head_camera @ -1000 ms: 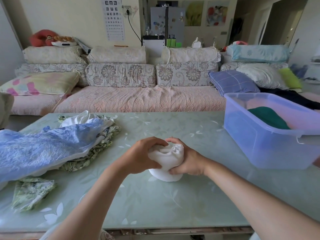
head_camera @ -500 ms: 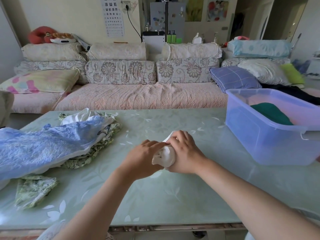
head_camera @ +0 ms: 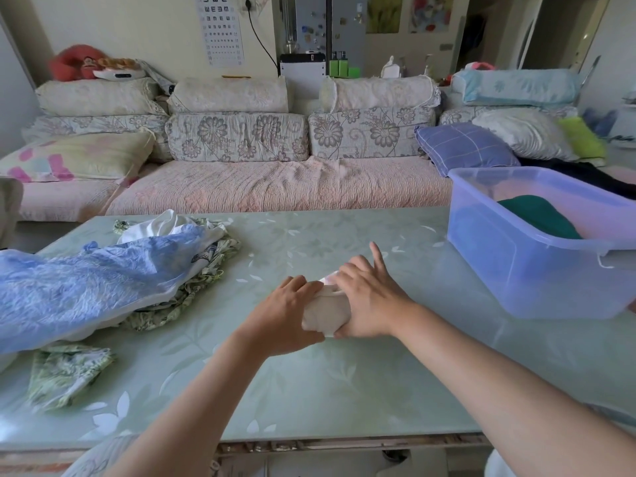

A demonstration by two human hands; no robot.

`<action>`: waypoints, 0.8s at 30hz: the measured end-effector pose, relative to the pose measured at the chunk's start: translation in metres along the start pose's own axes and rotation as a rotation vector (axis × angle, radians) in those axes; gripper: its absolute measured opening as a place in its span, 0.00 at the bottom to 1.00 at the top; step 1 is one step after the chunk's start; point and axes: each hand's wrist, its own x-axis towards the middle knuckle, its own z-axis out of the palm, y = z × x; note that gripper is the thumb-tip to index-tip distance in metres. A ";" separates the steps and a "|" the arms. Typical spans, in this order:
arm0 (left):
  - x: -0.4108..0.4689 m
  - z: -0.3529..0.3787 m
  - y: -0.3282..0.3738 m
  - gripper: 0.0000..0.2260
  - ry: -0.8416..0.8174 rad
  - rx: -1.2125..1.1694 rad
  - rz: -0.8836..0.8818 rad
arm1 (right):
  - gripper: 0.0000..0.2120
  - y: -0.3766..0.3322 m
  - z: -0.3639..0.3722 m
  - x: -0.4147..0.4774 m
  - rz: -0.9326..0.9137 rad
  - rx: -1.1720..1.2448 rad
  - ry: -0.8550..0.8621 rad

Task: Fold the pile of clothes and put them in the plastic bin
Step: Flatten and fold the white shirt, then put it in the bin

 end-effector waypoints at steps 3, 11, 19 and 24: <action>0.002 0.001 -0.002 0.34 -0.004 -0.024 -0.009 | 0.40 0.003 -0.001 0.003 0.018 0.011 -0.043; 0.006 0.009 0.009 0.31 -0.014 0.166 -0.037 | 0.35 -0.007 0.017 -0.009 0.042 0.196 -0.105; 0.014 0.002 0.024 0.29 0.038 0.140 0.003 | 0.34 -0.001 0.014 -0.040 0.019 0.156 -0.006; 0.043 -0.015 0.069 0.30 0.187 0.070 0.103 | 0.32 0.039 -0.038 -0.063 -0.003 0.045 0.158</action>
